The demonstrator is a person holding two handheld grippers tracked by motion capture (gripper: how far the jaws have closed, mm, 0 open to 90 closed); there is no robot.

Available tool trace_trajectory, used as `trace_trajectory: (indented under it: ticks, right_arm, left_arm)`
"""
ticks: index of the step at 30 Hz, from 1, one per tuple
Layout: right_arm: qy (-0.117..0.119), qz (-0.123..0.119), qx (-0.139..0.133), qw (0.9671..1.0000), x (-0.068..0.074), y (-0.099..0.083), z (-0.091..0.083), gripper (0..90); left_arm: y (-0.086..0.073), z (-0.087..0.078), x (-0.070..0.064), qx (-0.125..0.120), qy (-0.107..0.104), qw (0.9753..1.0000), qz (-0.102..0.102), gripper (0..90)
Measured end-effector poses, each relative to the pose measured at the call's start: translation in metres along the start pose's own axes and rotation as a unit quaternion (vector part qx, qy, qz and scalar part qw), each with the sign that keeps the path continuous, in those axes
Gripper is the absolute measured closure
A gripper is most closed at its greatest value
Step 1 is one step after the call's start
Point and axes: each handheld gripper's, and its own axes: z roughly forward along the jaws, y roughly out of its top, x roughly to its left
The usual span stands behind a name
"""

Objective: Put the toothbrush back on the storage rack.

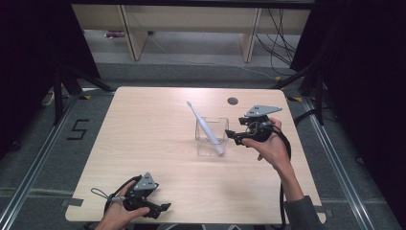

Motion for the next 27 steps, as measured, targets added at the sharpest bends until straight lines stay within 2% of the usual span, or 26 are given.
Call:
trace_trajectory:
  ticks: [3, 5, 6, 8, 10, 14, 15, 16, 17, 19, 21, 23, 24, 25, 27]
  right_arm:
    - [0.0, -0.005, -0.001, 1.0, 0.0, -0.003, -0.001, 29.1]
    - [0.005, -0.015, -0.004, 0.9999, -0.001, -0.005, 0.0, 28.9]
    - [0.002, -0.01, -0.001, 0.9999, 0.0, -0.007, -0.001, 28.8]
    - [0.003, -0.017, 0.002, 0.9999, -0.001, -0.008, -0.002, 28.8]
    - [0.001, -0.008, 0.004, 1.0, 0.0, -0.011, -0.004, 28.6]
    - [-0.001, -0.021, 0.002, 0.9998, -0.002, -0.015, -0.007, 28.0]
    - [-0.002, 0.001, 0.005, 1.0, 0.001, -0.017, -0.008, 28.0]
    - [0.001, -0.013, 0.002, 0.9999, -0.002, -0.018, -0.008, 28.0]
    - [-0.002, -0.012, 0.006, 0.9999, -0.001, -0.019, -0.009, 28.1]
    - [-0.003, -0.009, -0.001, 1.0, 0.0, -0.021, -0.011, 28.1]
    - [-0.002, -0.017, 0.001, 0.9999, -0.002, -0.023, -0.013, 28.1]
    - [0.0, -0.023, -0.001, 0.9997, -0.002, -0.025, -0.014, 28.1]
    - [0.001, -0.012, -0.001, 0.9999, 0.0, -0.027, -0.015, 28.1]
    - [0.002, -0.019, 0.0, 0.9998, -0.001, -0.028, -0.016, 28.1]
    - [-0.002, -0.017, 0.0, 0.9999, 0.0, -0.03, -0.017, 28.1]
  left_arm:
    - [0.0, 0.0, -0.001, 0.0, 0.0, 1.0, -0.006, 15.0]
    - [0.0, 0.0, 0.0, 0.0, 0.0, 1.0, 0.001, 15.0]
    - [0.0, 0.0, 0.0, 0.0, 0.0, 1.0, 0.0, 15.0]
    - [0.0, 0.0, 0.0, 0.0, 0.001, 1.0, 0.0, 15.0]
    - [0.0, 0.0, 0.0, 0.0, 0.0, 1.0, -0.002, 15.0]
    - [0.0, 0.0, 0.0, 0.0, 0.001, 1.0, 0.001, 15.0]
    - [0.0, 0.0, 0.0, 0.0, 0.0, 1.0, 0.001, 15.0]
    - [0.0, 0.0, -0.001, 0.0, 0.0, 1.0, -0.004, 15.0]
    - [0.0, 0.0, 0.0, 0.0, 0.0, 1.0, 0.002, 15.0]
    - [0.0, 0.0, -0.001, -0.001, 0.001, 1.0, -0.004, 15.0]
    - [0.0, 0.0, 0.0, 0.0, 0.001, 1.0, 0.001, 15.0]
    - [0.0, 0.0, -0.001, -0.002, -0.001, 1.0, -0.002, 15.0]
    - [0.0, 0.0, -0.001, -0.002, -0.001, 1.0, -0.002, 15.0]
    - [0.0, 0.0, -0.001, -0.001, 0.0, 1.0, -0.002, 15.0]
    - [0.0, 0.0, -0.001, -0.001, -0.001, 1.0, 0.001, 15.0]
